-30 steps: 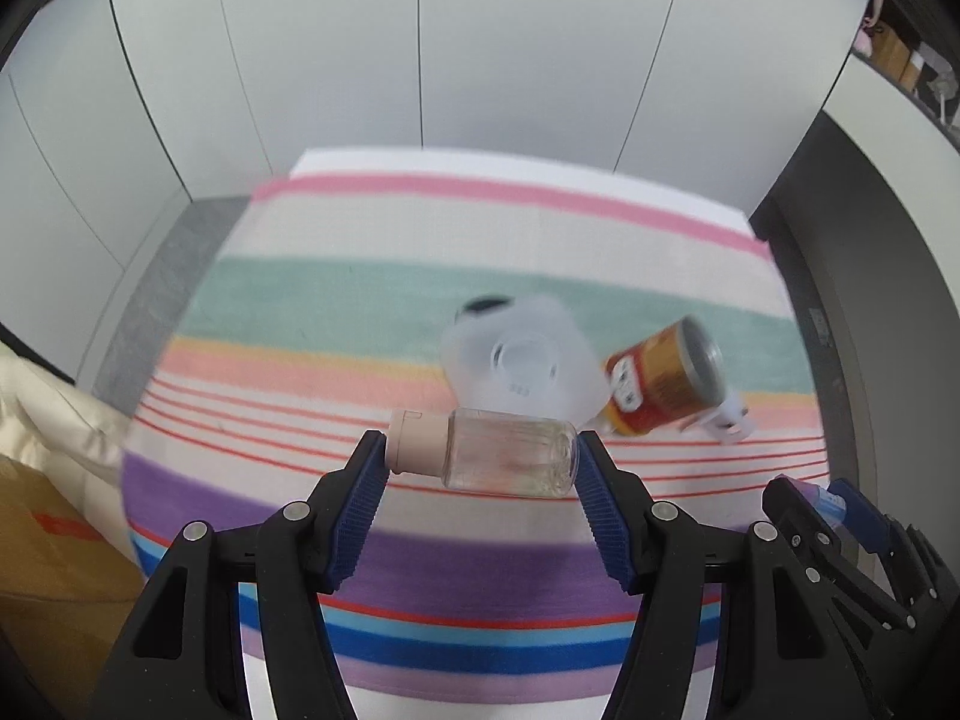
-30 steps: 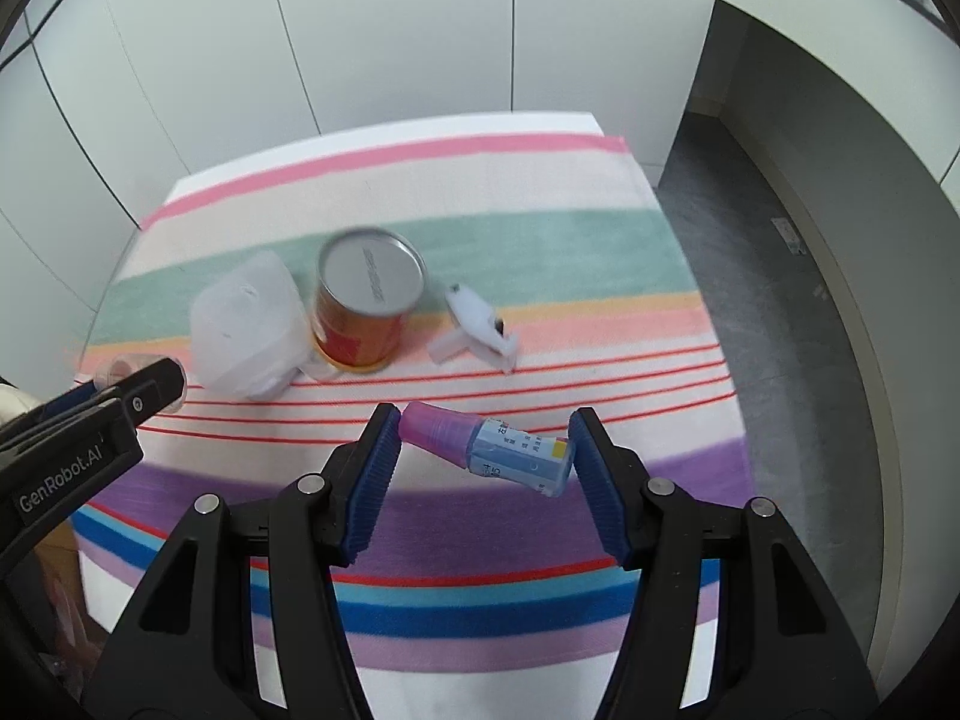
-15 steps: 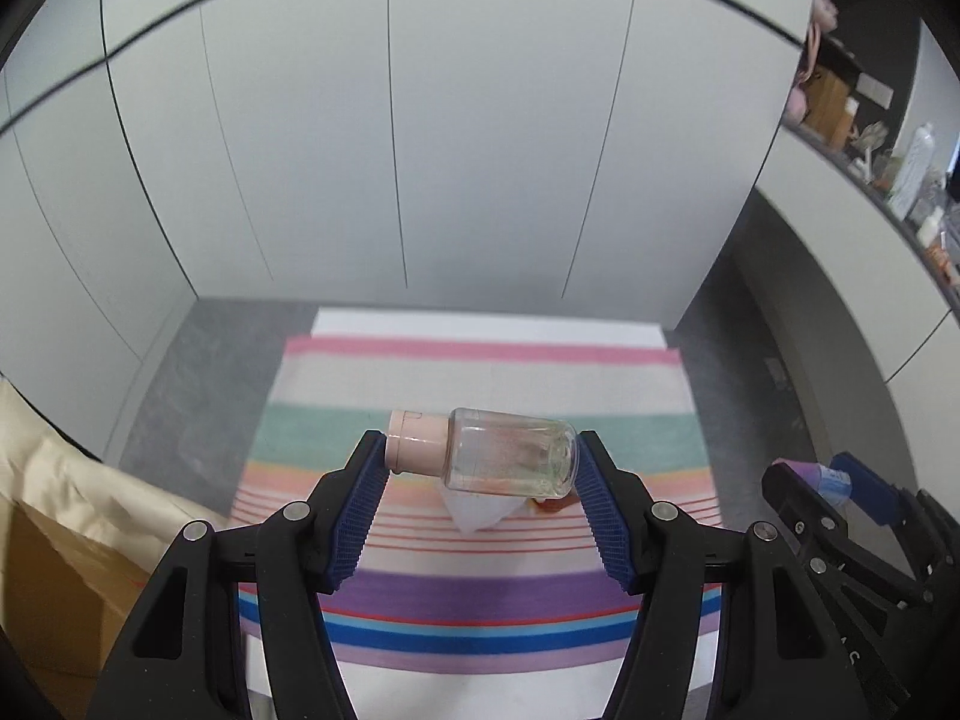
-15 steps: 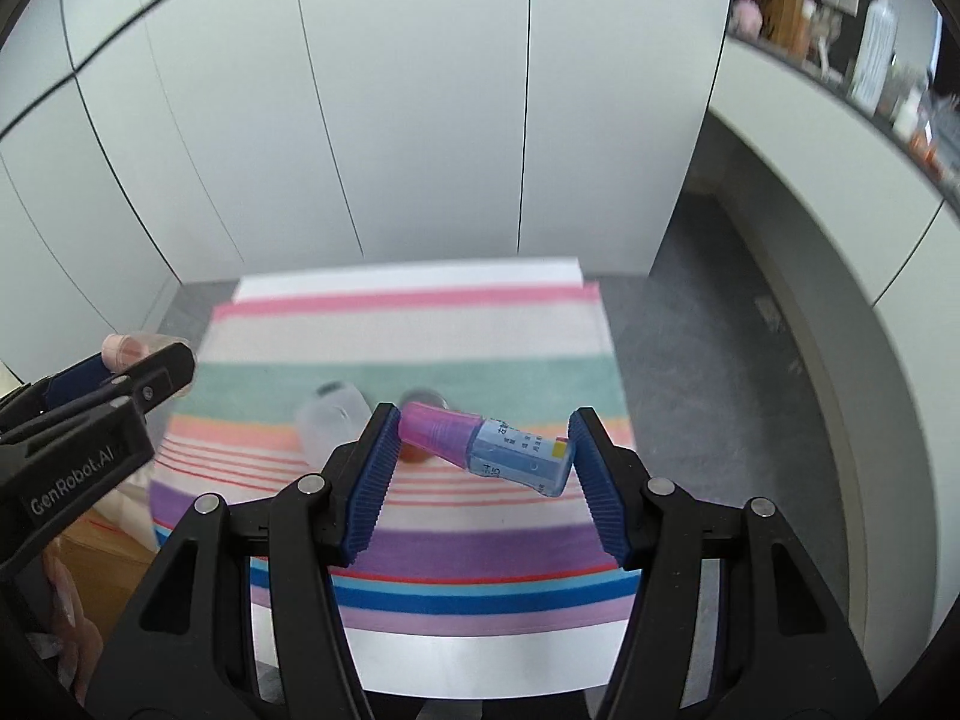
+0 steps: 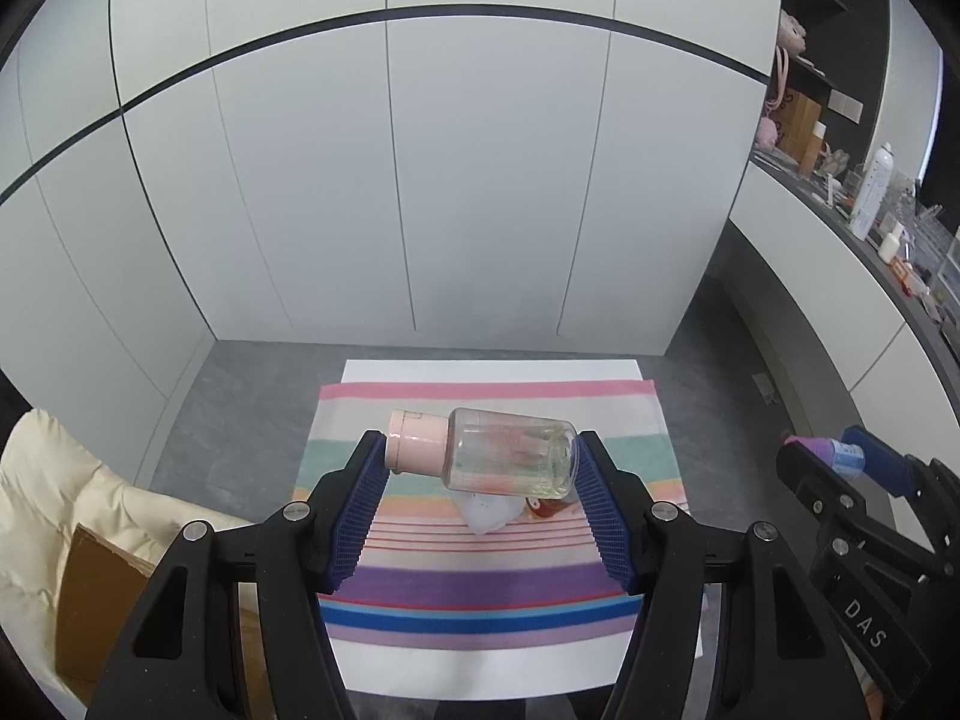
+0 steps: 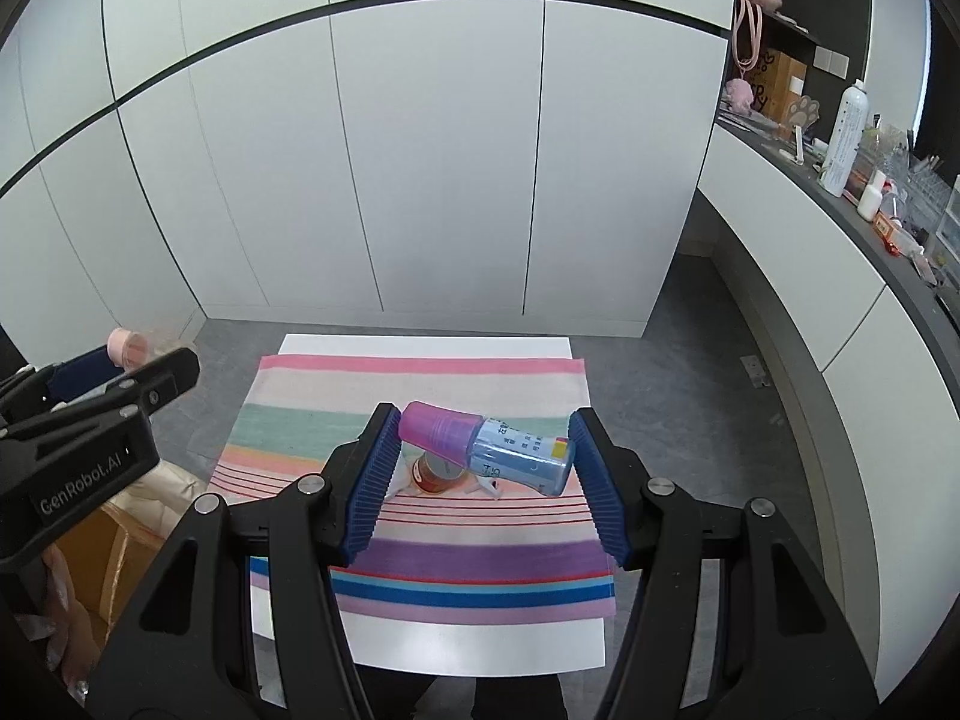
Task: Organize objects
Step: 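Carry both held bottles over to the cardboard box on the chair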
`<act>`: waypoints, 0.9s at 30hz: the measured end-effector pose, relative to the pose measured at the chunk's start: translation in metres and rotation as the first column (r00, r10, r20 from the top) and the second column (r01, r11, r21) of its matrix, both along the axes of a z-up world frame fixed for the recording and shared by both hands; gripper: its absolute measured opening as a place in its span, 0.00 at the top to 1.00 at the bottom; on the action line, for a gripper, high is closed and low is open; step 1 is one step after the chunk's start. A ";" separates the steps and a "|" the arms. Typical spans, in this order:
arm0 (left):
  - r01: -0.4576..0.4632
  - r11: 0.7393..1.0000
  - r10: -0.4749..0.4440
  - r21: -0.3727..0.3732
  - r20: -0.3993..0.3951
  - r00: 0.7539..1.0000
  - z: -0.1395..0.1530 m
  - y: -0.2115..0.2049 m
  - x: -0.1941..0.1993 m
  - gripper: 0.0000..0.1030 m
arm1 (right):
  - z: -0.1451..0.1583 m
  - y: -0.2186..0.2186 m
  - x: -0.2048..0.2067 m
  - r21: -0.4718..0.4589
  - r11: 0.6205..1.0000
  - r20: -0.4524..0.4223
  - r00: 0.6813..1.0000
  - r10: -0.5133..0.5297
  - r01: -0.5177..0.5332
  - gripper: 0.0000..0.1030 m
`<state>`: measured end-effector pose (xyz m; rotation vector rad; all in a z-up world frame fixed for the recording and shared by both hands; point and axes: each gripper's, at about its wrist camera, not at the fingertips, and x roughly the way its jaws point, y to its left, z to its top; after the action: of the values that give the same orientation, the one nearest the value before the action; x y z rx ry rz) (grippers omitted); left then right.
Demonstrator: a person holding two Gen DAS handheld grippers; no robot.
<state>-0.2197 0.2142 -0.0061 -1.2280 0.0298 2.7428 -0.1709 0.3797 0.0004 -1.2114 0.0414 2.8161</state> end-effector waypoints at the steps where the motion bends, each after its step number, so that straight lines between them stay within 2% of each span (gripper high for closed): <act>1: 0.003 1.000 -0.003 0.000 -0.002 1.000 0.002 0.000 0.002 0.38 | 0.003 0.000 0.002 0.000 1.000 -0.002 1.000 0.001 -0.001 0.41; 6: 0.021 1.000 -0.021 -0.009 -0.016 1.000 0.013 0.002 0.016 0.38 | 0.012 -0.002 0.014 0.000 1.000 -0.011 1.000 0.011 -0.011 0.41; 15: 0.067 0.997 -0.067 -0.041 -0.013 0.998 0.016 -0.011 0.050 0.38 | 0.014 -0.001 0.039 -0.011 1.000 0.000 1.000 0.020 -0.020 0.41; 27: 0.090 0.996 -0.090 -0.030 -0.013 0.996 0.008 -0.060 0.128 0.38 | -0.005 -0.006 0.114 -0.080 0.997 0.040 0.999 0.021 -0.018 0.41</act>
<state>-0.0917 0.1547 0.0022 -1.1838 0.1243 2.6834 -0.0574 0.3734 -0.0044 -1.2921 0.1413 2.8307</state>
